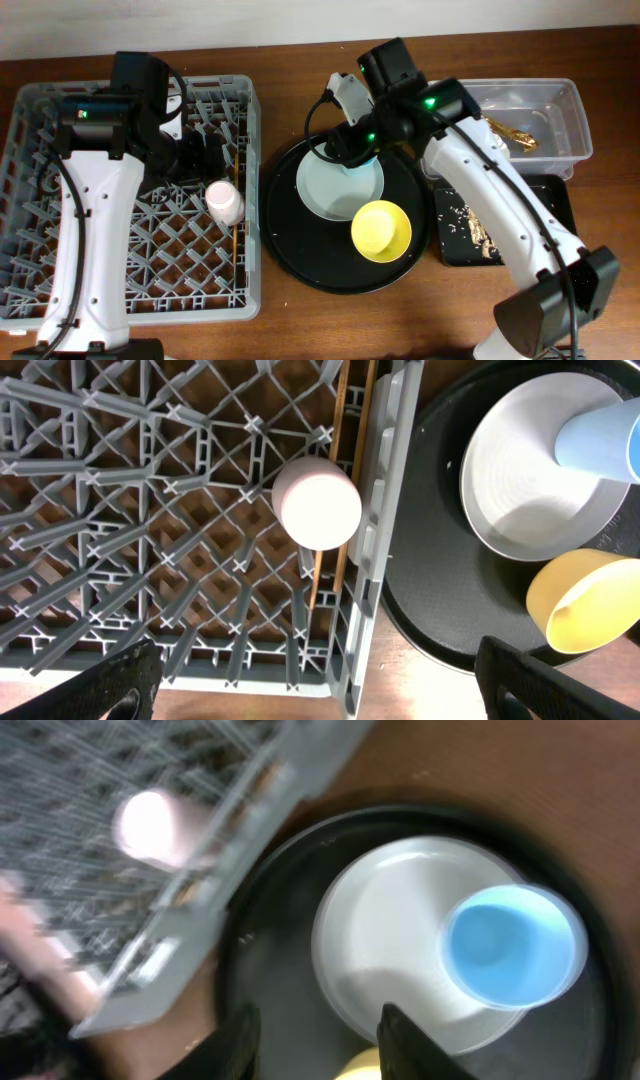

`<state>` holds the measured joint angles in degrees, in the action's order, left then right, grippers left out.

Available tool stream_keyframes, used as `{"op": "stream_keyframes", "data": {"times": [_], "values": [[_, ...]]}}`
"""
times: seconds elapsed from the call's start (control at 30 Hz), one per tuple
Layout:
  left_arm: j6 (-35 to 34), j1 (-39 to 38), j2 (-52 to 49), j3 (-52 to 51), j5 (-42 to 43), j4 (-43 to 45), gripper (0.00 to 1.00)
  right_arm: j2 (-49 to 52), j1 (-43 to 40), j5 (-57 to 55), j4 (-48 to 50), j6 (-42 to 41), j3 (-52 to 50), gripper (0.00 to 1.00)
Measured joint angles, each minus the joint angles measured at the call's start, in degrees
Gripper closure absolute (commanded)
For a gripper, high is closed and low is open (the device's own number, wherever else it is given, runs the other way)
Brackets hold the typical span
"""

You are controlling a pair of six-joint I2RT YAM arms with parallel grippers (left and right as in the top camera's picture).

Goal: Sort waste into correct bins and load items into the dishwasher rack
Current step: 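Grasp the blue cup on the white plate with the right gripper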

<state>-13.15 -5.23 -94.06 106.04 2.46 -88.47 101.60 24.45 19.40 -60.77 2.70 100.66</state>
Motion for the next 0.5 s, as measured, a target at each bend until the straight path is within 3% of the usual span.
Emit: {"op": "stream_keyframes", "data": {"times": [0.23, 0.5], "values": [[0.0, 0.0, 0.0, 0.0, -0.2, -0.1, 0.01, 0.2, 0.1, -8.2, 18.2, -3.0, -16.1, 0.46], [0.0, 0.0, 0.0, 0.0, -0.2, -0.1, 0.01, 0.3, 0.2, -9.0, 30.6, -3.0, -27.7, 0.47]]}}
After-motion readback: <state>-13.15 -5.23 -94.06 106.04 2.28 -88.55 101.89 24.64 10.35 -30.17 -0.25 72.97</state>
